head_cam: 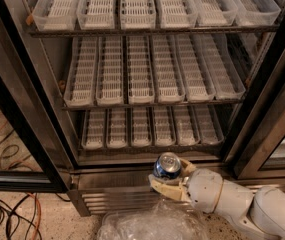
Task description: Pick pepsi can from bottom shelf of fridge
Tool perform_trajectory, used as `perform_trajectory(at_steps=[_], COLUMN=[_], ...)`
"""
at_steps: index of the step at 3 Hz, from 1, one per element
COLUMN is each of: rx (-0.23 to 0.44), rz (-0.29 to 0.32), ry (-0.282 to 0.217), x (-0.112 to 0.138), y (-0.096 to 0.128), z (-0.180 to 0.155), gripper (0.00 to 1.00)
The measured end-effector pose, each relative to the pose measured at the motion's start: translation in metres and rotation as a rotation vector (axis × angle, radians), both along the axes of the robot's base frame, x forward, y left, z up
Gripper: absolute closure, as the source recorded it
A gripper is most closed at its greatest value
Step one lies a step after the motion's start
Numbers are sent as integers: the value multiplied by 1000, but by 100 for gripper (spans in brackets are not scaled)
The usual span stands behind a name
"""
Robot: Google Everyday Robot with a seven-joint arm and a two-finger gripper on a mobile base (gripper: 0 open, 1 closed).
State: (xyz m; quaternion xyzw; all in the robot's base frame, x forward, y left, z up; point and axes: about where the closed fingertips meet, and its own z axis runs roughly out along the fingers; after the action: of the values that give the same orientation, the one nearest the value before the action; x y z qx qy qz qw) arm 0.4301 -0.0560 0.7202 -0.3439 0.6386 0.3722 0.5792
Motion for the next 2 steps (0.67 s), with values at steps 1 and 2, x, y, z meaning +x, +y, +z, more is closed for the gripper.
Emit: perform_trajectory(at_steps=[1, 2], rx=[-14, -48], rz=[84, 175], ry=[-34, -77], x=[-30, -64], y=[20, 42], z=[13, 37], gripper=[100, 100])
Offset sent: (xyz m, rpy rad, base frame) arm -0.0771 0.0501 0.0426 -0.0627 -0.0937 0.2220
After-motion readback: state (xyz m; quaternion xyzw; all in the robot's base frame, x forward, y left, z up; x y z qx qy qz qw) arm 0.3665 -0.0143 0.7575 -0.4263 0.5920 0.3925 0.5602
